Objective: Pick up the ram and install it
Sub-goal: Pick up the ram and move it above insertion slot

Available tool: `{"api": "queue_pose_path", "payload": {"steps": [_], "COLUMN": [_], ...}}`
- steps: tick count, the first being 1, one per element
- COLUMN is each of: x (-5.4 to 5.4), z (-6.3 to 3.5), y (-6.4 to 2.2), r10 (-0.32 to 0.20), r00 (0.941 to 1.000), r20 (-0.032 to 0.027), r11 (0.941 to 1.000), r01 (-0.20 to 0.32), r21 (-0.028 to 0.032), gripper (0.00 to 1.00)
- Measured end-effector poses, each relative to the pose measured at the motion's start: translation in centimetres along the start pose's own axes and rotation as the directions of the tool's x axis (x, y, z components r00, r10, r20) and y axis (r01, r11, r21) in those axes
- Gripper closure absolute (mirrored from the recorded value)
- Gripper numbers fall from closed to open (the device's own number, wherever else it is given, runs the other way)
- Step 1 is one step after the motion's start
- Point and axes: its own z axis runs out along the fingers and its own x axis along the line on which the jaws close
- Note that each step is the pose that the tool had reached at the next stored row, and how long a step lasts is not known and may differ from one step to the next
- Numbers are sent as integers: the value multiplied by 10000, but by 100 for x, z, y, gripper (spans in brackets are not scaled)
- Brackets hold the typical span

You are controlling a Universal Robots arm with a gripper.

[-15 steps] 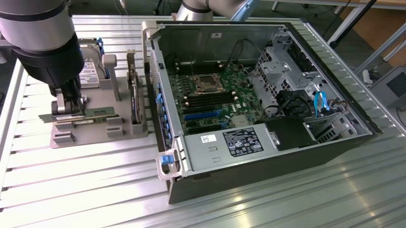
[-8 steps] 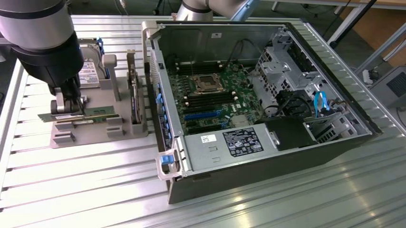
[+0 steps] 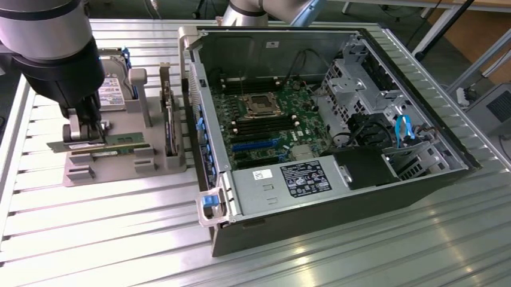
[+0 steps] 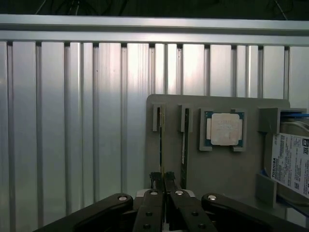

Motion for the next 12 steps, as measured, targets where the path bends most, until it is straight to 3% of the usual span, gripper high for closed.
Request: {"api": "queue_pose_path", "payload": {"steps": [12], "x": [-1], "z": [-35], "y": [2], "r10": [0], "r00": [10000], "r20": [0], "r11": [10000], "r01": [0], "r21": [0], "gripper": [88]}}
